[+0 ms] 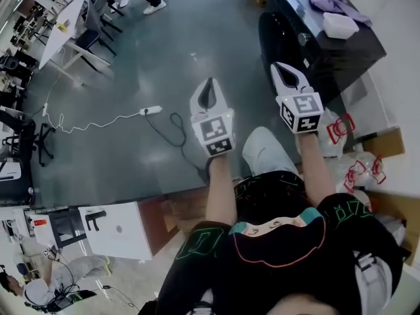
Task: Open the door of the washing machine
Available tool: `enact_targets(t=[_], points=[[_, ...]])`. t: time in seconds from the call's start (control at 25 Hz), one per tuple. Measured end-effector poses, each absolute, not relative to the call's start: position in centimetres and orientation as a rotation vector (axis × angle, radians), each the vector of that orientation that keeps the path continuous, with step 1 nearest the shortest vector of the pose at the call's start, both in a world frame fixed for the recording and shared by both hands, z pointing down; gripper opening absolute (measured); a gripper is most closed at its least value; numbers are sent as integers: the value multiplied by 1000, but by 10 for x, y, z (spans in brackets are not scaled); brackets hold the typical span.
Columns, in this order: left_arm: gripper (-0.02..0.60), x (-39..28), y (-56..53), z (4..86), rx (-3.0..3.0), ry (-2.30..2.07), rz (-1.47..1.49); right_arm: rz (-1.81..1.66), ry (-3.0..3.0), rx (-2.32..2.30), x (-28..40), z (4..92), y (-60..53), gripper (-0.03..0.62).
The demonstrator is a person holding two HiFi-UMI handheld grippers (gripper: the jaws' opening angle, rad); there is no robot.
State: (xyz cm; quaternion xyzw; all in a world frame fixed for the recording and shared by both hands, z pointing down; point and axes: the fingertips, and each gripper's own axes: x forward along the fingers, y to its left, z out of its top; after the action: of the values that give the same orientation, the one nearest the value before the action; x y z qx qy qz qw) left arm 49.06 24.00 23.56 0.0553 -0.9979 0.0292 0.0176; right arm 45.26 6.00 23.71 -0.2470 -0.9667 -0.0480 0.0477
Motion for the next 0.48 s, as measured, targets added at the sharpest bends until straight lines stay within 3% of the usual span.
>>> enact_targets(t=[0.48], points=[[11, 370, 229, 319, 277, -2922, -1, -167, -2809, -602, 334, 309, 46, 3]])
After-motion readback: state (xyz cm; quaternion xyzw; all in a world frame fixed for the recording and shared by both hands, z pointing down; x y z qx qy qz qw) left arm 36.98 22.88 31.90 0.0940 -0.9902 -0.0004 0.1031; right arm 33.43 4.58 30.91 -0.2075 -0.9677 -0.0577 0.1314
